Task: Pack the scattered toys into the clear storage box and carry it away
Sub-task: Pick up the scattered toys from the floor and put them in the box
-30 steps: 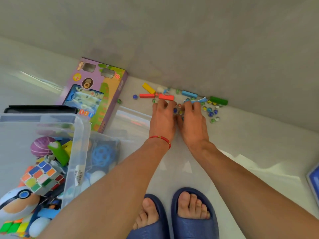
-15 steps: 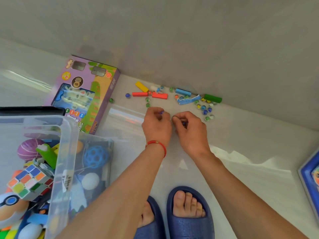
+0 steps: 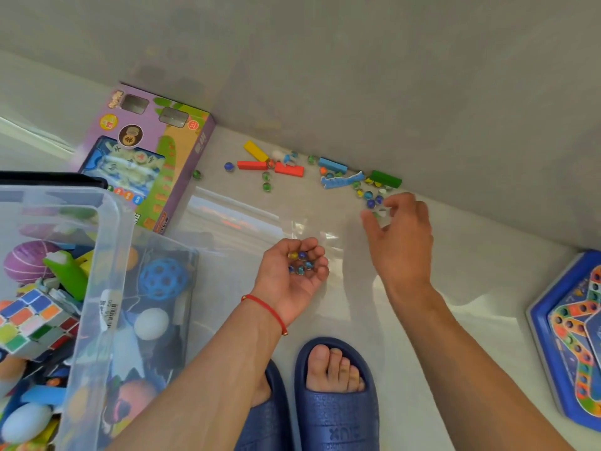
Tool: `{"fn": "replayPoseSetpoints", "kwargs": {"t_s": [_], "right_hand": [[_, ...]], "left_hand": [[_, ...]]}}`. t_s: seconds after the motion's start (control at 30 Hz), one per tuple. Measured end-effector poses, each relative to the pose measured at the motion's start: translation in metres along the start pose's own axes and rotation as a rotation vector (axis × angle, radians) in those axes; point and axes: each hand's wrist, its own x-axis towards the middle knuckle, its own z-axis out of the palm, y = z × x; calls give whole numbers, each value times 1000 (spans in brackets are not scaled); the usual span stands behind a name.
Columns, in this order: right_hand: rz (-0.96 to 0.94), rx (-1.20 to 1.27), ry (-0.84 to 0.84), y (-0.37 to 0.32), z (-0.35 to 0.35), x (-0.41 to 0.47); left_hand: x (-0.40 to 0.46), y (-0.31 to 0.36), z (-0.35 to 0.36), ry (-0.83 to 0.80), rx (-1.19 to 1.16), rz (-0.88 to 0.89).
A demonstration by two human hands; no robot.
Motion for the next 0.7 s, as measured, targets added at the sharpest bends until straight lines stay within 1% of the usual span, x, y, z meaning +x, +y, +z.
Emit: {"fn": "replayPoseSetpoints", "kwargs": {"t_s": [0.07, 0.1, 0.27, 0.33, 0.4, 0.47, 0.57, 0.63, 0.7], "right_hand": [[134, -47, -44, 12, 10, 19], [151, -63, -60, 15, 15, 24], [53, -117, -45, 29, 27, 28], [42, -158, -101, 32, 22, 20], [117, -105, -183, 33, 12, 6], [234, 44, -321, 21, -3, -13], [336, 431, -616, -30, -40, -44], [297, 587, -843, -77, -68, -61], [210, 592, -1030, -129, -95, -80]], "left_hand": [[-2, -2, 1, -7, 14, 12], [-3, -3, 2, -12, 22, 12], [-16, -7, 2, 29, 42, 54], [-31, -7, 0, 27, 39, 60], [-51, -8, -1, 25, 48, 53], [-77, -7, -1, 14, 58, 50], [-124, -3, -5, -16, 64, 101], [-163, 2, -11, -30, 62, 160], [-203, 12, -24, -35, 35, 229]]}}
